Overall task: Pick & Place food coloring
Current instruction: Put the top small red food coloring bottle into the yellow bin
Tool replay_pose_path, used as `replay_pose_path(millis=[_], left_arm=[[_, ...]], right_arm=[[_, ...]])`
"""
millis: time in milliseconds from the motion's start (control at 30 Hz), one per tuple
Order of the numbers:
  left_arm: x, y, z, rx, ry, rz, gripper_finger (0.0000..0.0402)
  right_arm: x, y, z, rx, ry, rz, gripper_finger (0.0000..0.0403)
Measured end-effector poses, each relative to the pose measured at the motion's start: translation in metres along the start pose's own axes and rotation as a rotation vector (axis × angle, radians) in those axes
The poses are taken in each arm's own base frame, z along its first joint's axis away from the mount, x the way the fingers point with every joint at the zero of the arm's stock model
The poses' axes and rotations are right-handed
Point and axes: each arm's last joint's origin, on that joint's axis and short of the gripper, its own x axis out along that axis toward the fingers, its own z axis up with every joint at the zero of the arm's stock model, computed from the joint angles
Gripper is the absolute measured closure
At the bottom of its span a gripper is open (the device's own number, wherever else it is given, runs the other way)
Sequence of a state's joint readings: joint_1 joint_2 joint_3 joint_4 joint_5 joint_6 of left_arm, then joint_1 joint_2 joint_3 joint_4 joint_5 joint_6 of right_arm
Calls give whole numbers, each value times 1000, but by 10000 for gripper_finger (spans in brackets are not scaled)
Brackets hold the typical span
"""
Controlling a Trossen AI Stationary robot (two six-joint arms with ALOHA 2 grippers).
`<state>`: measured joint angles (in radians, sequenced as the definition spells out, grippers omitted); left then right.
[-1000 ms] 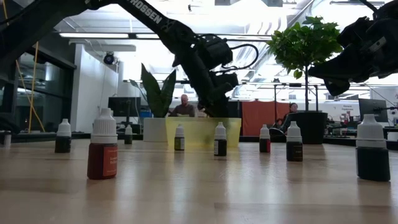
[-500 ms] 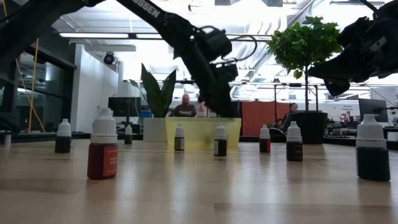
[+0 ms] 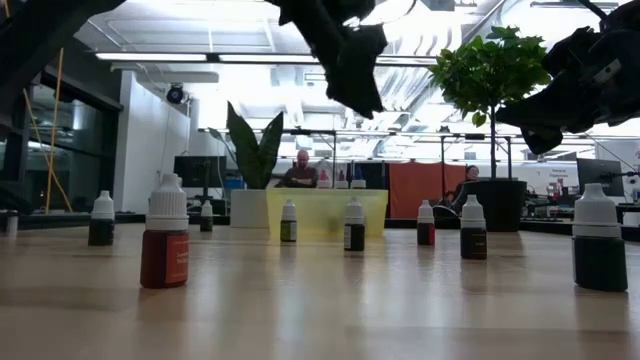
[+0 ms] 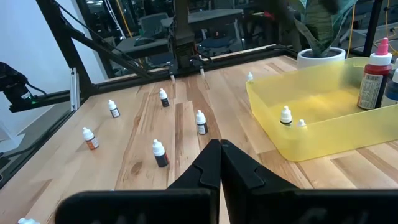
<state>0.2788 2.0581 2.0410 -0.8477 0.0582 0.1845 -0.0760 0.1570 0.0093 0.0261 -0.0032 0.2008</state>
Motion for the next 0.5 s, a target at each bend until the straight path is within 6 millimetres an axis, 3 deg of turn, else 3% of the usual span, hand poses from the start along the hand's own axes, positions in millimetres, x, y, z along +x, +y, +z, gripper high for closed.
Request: replay_pose_path(millis=[167,500], left_arm=[[4,-32,4,147,-18,-87,159],[42,-87,-3,393,-21,-291,159]], right_arm=[[0,0,0,0,0,0,402],[0,0,0,0,0,0,402]])
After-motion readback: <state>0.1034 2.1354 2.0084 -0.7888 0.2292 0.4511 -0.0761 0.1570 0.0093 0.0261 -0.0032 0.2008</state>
